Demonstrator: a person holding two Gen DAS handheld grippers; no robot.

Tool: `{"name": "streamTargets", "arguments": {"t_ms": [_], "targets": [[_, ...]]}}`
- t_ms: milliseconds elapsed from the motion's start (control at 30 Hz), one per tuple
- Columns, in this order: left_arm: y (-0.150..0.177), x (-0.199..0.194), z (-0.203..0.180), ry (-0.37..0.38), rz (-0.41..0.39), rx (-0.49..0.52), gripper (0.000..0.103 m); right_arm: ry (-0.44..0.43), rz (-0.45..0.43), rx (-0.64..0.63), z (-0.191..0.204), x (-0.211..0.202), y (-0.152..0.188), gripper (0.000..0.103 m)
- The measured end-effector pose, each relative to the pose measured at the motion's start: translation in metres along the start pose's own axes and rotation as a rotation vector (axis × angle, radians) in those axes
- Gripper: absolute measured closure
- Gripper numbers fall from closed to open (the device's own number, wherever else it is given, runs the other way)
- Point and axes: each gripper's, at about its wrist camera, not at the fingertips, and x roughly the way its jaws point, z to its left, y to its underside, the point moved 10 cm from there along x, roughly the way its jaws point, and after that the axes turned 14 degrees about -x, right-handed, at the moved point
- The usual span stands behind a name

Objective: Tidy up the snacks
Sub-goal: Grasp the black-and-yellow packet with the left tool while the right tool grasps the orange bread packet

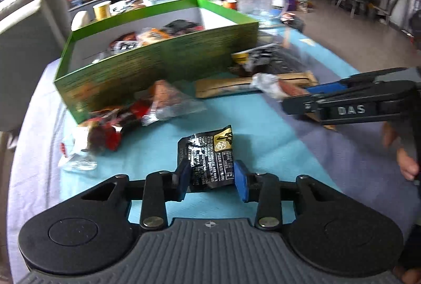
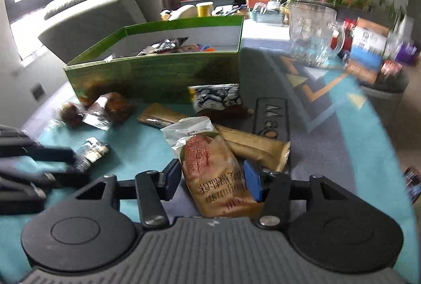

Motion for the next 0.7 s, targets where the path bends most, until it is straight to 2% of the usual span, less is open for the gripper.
{"name": "streamTargets", "arguments": {"t_ms": [67, 267, 333, 367, 467, 533, 700], "targets": [[0.002, -0.006, -0.006, 0.021, 0.000, 0.004, 0.079, -0.017, -0.003, 0.010, 0.002, -0.004, 0.003, 0.051], [0.008, -0.015, -0.009, 0.033, -0.003, 0.003, 0.082, -0.064, -0.021, 0.038, 0.011, -0.018, 0.007, 0.051], [0.009, -0.017, -0.008, 0.014, -0.010, 0.009, 0.082, -0.067, -0.017, 0.026, 0.013, -0.019, 0.007, 0.051], [0.008, -0.016, -0.007, -0.002, -0.019, 0.012, 0.079, -0.068, -0.010, 0.023, 0.014, -0.019, 0.008, 0.051], [0.001, -0.018, -0.002, -0.067, -0.069, 0.031, 0.048, -0.059, -0.001, 0.033, 0.011, -0.018, 0.010, 0.049], [-0.005, -0.019, -0.001, -0.082, -0.098, 0.035, 0.046, -0.055, 0.001, 0.039, 0.010, -0.018, 0.011, 0.048], [-0.008, -0.008, -0.007, -0.071, -0.071, 0.056, 0.045, -0.064, -0.002, 0.036, 0.011, -0.017, 0.009, 0.047]]}}
